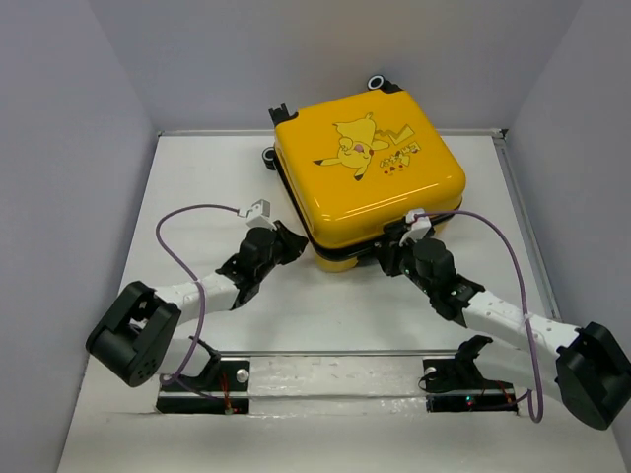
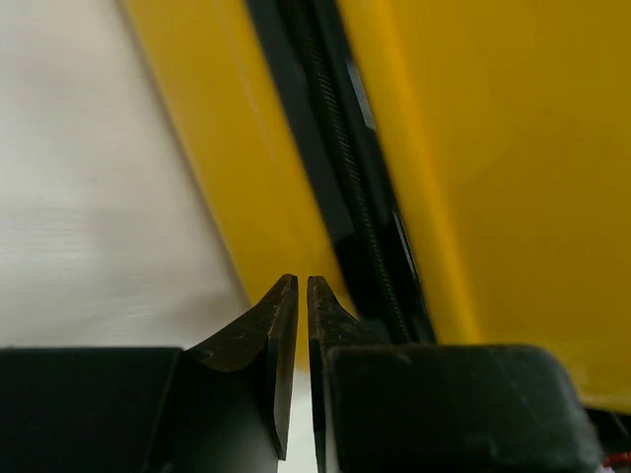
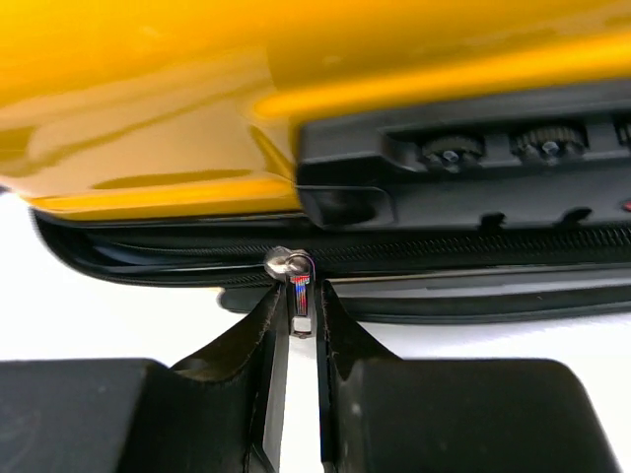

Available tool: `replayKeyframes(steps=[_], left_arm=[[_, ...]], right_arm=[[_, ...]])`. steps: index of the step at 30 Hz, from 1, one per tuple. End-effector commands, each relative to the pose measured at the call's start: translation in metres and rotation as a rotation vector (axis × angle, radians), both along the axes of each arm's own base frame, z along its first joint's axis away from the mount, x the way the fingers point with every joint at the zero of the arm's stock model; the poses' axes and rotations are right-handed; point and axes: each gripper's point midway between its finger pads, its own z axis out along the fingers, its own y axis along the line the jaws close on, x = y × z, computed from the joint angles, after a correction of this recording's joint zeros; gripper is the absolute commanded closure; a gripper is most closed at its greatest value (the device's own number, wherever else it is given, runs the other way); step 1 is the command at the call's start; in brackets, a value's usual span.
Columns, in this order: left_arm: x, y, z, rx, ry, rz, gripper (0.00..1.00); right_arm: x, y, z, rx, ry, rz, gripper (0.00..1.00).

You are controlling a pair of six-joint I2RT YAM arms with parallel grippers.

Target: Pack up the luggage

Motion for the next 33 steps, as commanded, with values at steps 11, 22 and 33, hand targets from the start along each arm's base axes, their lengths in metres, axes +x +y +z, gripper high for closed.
replayKeyframes(steps=[11,22,33], left_arm=[[0.018,-0.076,0.061,-0.061,-0.211,-0.181,0.78],[0.018,-0.105,0.08,-0.044,-0.26,-0.29,0.77],[0.034,-0.052,0.085,-0.003,-0.235,-0.081,0.65]], right_arm=[[-0.076,0.083,0.03,-0.017,-0.015,0.335,0.93],[-0.107,0.18,0.027,-0.065,-0.029,0.383,0.93],[-0.068,0.039,0.018,-0.027,0.082,0.007,0.93]])
